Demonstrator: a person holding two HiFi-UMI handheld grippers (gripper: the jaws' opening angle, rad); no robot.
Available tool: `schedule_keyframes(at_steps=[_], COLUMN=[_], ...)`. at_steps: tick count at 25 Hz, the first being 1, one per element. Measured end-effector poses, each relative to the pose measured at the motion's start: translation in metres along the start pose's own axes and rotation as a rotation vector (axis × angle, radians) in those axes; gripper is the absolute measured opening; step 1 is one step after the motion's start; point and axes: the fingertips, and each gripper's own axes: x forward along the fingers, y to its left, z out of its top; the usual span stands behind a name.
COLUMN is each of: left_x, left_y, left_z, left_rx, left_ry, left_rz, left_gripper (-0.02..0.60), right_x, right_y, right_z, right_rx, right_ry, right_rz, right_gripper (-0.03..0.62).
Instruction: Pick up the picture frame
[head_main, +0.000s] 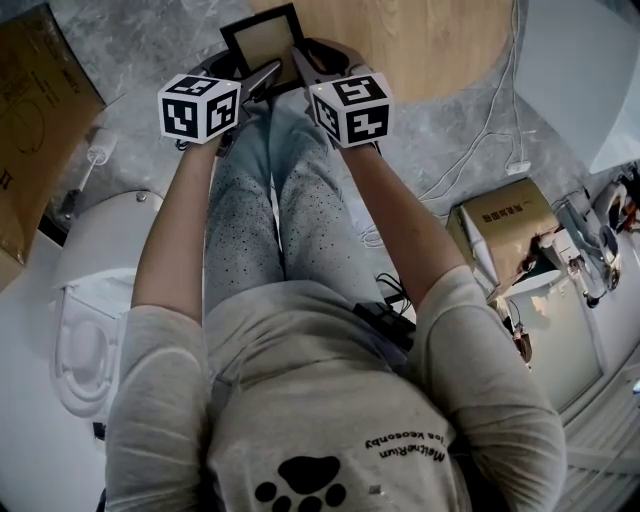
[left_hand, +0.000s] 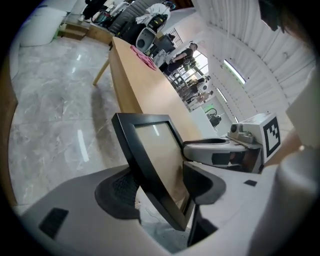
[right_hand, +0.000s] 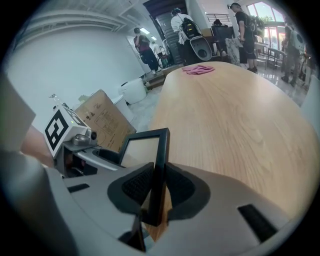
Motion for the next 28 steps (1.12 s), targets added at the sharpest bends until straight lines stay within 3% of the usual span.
schedule_keyframes(at_steps=[8,14,19,28], left_x=[-0.009,-0.013,-0.018,-0.021], left_y=[-0.014,-0.02,-0.02,-0.038], left_z=[0.006,0.017,0.015,0.023], left_rx=[-0.061,-0.151,-0.147,-0.202], left_ry=[-0.06,-0.119,-0.107,-0.107], left_rz=[-0.056,-0.105,-0.095,-0.093], left_gripper=[0.262,0.259,0.105,0.038], right_x=[-0.001,-0.001,-0.005,-0.014], right_y=[0.001,-0.002,0.001,-0.002], right_z=[-0.002,-0.003,-0.009,-0.009], right_rx=[0.018,0.063,0.109,0.149], right_ry=[-0.007,-0.011,-0.023,-0.034], right_rz=[0.054,0.088,0.12,0.112], right_gripper=[0.081,0.081,0.081,0.081])
